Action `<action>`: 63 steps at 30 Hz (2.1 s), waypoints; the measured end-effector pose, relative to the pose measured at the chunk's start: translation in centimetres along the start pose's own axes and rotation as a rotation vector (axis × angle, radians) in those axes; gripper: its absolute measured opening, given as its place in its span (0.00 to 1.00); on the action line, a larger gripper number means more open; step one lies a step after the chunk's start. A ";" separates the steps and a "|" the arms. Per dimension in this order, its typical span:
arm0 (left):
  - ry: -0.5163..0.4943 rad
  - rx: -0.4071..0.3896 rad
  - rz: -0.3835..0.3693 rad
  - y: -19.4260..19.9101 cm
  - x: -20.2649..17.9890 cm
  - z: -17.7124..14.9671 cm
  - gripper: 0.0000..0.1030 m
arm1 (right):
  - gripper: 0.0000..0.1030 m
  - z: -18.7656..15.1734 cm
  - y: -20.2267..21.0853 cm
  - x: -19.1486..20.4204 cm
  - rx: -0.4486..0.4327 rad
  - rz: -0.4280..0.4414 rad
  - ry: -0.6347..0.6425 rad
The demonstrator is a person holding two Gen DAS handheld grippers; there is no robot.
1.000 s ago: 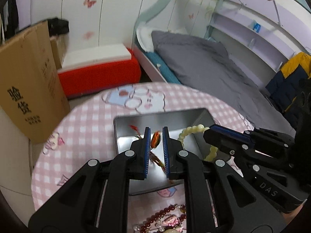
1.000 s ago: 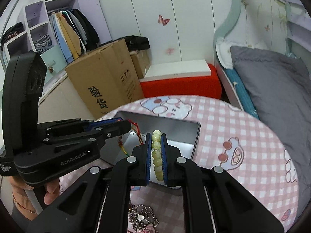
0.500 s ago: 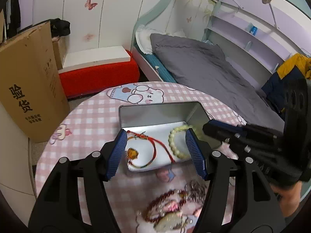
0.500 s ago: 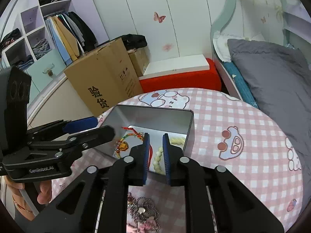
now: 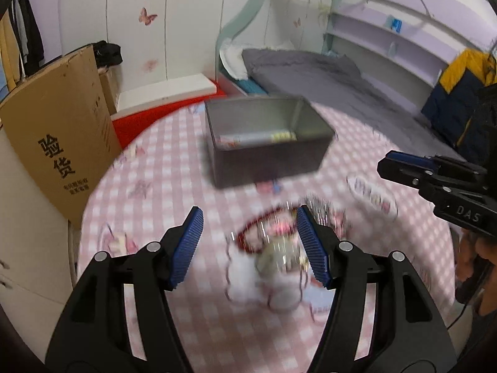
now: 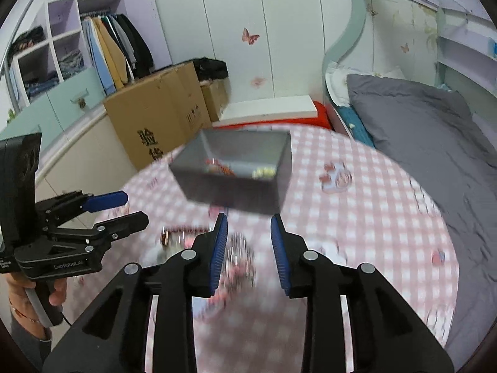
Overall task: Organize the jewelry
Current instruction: 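Open both tools to drop both bracelets into the grey metal box, then grasp the jade pendant with the left tool while the right tool grasps the red bead bracelet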
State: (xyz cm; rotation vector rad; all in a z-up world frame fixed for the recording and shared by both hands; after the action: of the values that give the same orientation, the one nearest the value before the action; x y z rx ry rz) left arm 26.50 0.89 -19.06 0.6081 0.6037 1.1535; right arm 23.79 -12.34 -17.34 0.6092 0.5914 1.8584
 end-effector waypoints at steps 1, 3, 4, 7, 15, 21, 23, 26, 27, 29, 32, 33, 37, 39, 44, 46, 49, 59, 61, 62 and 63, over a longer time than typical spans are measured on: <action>0.001 0.007 0.000 -0.1 -0.1 -0.6 0.60 | 0.27 -0.7 0.0 0.1 0.009 -0.003 -0.002; -0.003 0.026 -0.009 -0.3 -0.4 -1.9 0.60 | 0.29 -2.1 0.1 0.3 0.022 -0.013 -0.004; 0.000 0.034 -0.011 -0.5 -0.5 -2.4 0.60 | 0.30 -2.8 0.0 0.4 0.032 -0.017 -0.007; 0.003 0.060 -0.007 -1.2 -0.7 -3.6 0.60 | 0.31 -4.2 -0.1 0.8 0.051 -0.009 -0.032; -0.010 0.089 0.009 -3.0 -1.4 -4.3 0.60 | 0.33 -5.9 -0.2 0.1 0.061 -0.017 -0.050; -0.018 0.094 0.006 -3.9 -1.7 -4.2 0.60 | 0.35 -5.8 -0.6 -0.1 0.062 -0.010 -0.053; -0.023 0.099 -0.002 -4.2 -1.9 -4.2 0.45 | 0.36 -5.9 -0.8 -0.1 0.067 -0.007 -0.051; -0.049 0.101 0.004 -4.4 -2.1 -4.3 0.39 | 0.36 -5.8 -1.1 -0.1 0.069 -0.006 -0.050; -0.050 0.101 0.004 -4.4 -2.1 -4.3 0.38 | 0.37 -5.8 -1.2 -0.1 0.071 -0.007 -0.049; -0.041 0.095 -0.001 -4.2 -2.0 -4.3 0.38 | 0.37 -5.7 -1.4 -0.1 0.074 -0.007 -0.048; -0.013 0.092 -0.023 -3.9 -1.7 -4.2 0.38 | 0.37 -5.7 -1.6 0.1 0.081 -0.006 -0.033; 0.000 0.091 -0.032 -3.7 -1.6 -4.2 0.38 | 0.37 -5.7 -1.8 0.3 0.084 -0.006 -0.029; 0.041 0.067 -0.038 -2.4 -0.4 -3.8 0.37 | 0.37 -5.4 -2.3 0.8 0.094 -0.006 -0.001; 0.056 0.045 -0.041 -1.5 0.1 -3.4 0.37 | 0.37 -5.2 -2.7 1.2 0.102 -0.007 0.019; 0.083 0.013 -0.038 0.2 1.3 -3.0 0.35 | 0.37 -4.7 -3.4 2.4 0.111 -0.006 0.066; 0.095 0.004 -0.038 0.5 1.8 -2.9 0.28 | 0.37 -4.2 -3.5 3.2 0.106 0.007 0.084; 0.108 0.001 -0.054 0.9 2.4 -3.0 0.22 | 0.36 -3.5 -4.0 5.1 0.108 0.033 0.131; 0.157 0.034 -0.060 0.1 4.5 -4.6 0.26 | 0.36 -2.0 -7.7 8.3 0.161 0.089 0.201; 0.164 0.035 -0.037 0.2 5.0 -5.2 0.54 | 0.36 -1.9 -8.2 8.8 0.175 0.101 0.218; 0.165 0.012 -0.026 0.6 5.2 -5.3 0.68 | 0.36 -1.9 -8.5 9.2 0.182 0.108 0.231; 0.162 -0.005 -0.024 0.9 5.2 -5.3 0.68 | 0.36 -1.9 -8.8 9.5 0.190 0.113 0.239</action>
State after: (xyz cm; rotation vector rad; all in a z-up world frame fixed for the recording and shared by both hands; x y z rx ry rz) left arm 23.64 6.78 -22.75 0.5054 0.7440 1.1884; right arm 25.44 -0.77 -23.15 0.5569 0.9151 2.0115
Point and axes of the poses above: each gripper's, at about its wrist camera, not at the fingertips, and y roughly against the way its jaws point, x to its left, z to its top, the point moved 7 cm from there along -y, roughly the way its jaws point, and after that the axes turned 3 degrees about y, right-handed, at the moved point
